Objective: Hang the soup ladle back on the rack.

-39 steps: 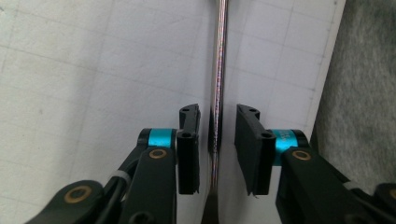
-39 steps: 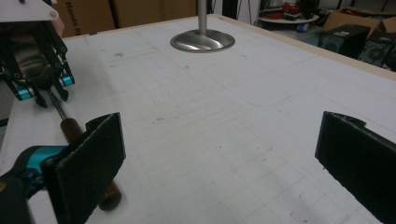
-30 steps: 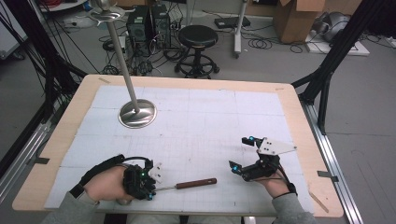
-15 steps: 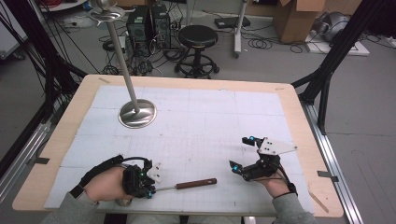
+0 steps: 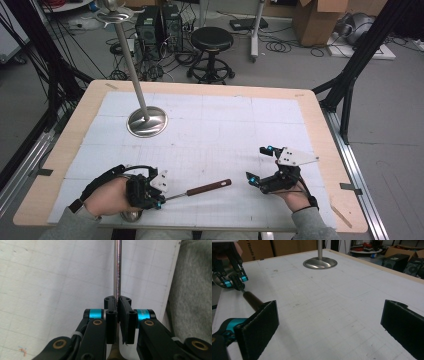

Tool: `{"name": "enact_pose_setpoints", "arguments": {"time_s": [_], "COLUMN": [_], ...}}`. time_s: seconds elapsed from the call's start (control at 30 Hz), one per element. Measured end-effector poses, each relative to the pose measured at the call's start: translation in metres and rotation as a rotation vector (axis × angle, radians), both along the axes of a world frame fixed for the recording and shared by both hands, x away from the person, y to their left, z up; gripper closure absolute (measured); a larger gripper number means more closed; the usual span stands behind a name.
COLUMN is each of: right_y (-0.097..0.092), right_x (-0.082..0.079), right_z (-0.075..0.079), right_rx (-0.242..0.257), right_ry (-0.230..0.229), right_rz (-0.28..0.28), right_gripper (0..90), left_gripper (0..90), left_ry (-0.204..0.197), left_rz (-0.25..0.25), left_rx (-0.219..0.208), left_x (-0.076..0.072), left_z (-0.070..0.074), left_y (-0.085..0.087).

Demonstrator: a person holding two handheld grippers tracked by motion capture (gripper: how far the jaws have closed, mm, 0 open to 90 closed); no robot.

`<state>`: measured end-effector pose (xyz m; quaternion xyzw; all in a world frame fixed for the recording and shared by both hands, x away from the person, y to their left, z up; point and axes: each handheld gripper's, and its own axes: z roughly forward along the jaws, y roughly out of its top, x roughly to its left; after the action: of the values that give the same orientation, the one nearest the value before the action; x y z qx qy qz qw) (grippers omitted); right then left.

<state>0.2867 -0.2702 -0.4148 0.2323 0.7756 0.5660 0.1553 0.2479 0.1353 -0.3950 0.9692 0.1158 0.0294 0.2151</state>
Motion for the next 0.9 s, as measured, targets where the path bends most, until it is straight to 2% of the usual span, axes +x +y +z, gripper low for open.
{"name": "enact_pose_setpoints", "arguments": {"time_s": [0.03, 0.13, 0.27, 0.3, 0.47, 0.6, 0.77, 0.8, 0.83, 0.87, 0.9], "right_y": [0.000, 0.000, 0.000, 0.000, 0.000, 0.000, 0.000, 0.000, 0.000, 0.000, 0.000], "right_x": [0.000, 0.000, 0.000, 0.000, 0.000, 0.000, 0.000, 0.000, 0.000, 0.000, 0.000], "right_z": [0.000, 0.000, 0.000, 0.000, 0.000, 0.000, 0.000, 0.000, 0.000, 0.000, 0.000], "right_rx": [0.000, 0.000, 0.001, 0.001, 0.001, -0.001, 0.000, -0.001, 0.000, 0.000, -0.001], "right_ry": [0.000, 0.002, 0.002, 0.002, 0.002, 0.002, -0.001, -0.003, 0.001, 0.000, 0.000], "right_rz": [0.000, 0.000, 0.000, 0.000, 0.000, 0.000, -0.001, 0.000, -0.001, -0.001, -0.001], "right_gripper": [0.5, 0.5, 0.5, 0.5, 0.5, 0.5, 0.5, 0.5, 0.5, 0.5, 0.5], "left_gripper": [83.9, 83.9, 83.9, 83.9, 84.0, 84.1, 84.2, 84.2, 84.2, 84.2, 84.2], "left_ry": [0.000, -0.015, -0.027, -0.022, -0.051, -0.071, -0.099, -0.099, -0.102, -0.102, -0.113], "left_rz": [0.000, 0.022, 0.046, 0.048, 0.043, 0.061, 0.096, 0.096, 0.114, 0.114, 0.133], "left_rx": [0.000, -0.060, -0.113, -0.120, -0.153, -0.180, -0.239, -0.239, -0.267, -0.267, -0.299], "left_x": [0.000, 0.002, 0.003, 0.004, 0.004, 0.004, 0.006, 0.006, 0.008, 0.008, 0.009], "left_z": [0.000, 0.006, 0.010, 0.011, 0.014, 0.017, 0.022, 0.022, 0.024, 0.024, 0.025], "left_y": [0.000, 0.006, 0.010, 0.012, 0.015, 0.018, 0.024, 0.024, 0.027, 0.027, 0.030]}}
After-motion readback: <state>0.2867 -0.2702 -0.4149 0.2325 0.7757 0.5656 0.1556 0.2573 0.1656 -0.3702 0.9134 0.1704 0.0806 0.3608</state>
